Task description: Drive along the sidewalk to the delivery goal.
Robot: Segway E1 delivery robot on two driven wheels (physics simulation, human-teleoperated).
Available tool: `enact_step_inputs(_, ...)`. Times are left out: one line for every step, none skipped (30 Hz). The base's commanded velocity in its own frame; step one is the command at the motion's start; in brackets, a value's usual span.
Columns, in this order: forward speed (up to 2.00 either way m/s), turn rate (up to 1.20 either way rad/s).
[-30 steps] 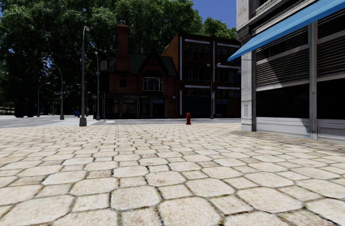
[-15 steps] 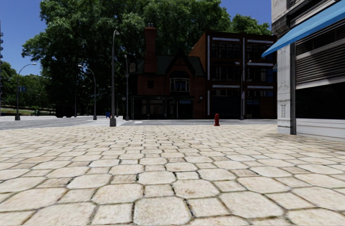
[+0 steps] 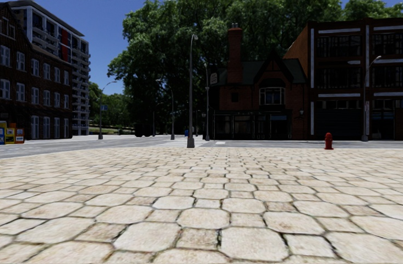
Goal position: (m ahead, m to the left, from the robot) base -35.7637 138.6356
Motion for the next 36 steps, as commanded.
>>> enact_step_inputs(1.53,0.74)
enact_step_inputs(1.54,0.75)
enact_step_inputs(1.54,0.76)
enact_step_inputs(1.54,0.77)
enact_step_inputs(1.54,0.77)
enact_step_inputs(1.54,0.77)
enact_step_inputs(1.56,0.78)
enact_step_inputs(1.58,0.78)
enact_step_inputs(1.58,0.78)
enact_step_inputs(1.58,0.78)
enact_step_inputs(1.59,0.78)
enact_step_inputs(1.59,0.78)
enact_step_inputs(1.59,0.78)
enact_step_inputs(1.59,0.78)
enact_step_inputs(1.59,0.78)
enact_step_inputs(1.59,0.78)
enact_step_inputs(1.59,0.78)
enact_step_inputs(1.60,0.80)
enact_step_inputs(1.60,0.81)
enact_step_inputs(1.60,0.81)
enact_step_inputs(1.62,0.81)
enact_step_inputs(1.63,0.81)
enact_step_inputs(1.63,0.81)
enact_step_inputs(1.63,0.81)
enact_step_inputs(1.64,0.82)
enact_step_inputs(1.64,0.82)
enact_step_inputs(1.64,0.82)
enact_step_inputs(1.64,0.82)
enact_step_inputs(1.64,0.82)
enact_step_inputs(1.64,0.82)
enact_step_inputs(1.64,0.83)
enact_step_inputs(1.64,0.83)
enact_step_inputs(1.64,0.84)
enact_step_inputs(1.64,0.84)
enact_step_inputs(1.64,0.85)
enact_step_inputs(1.65,0.85)
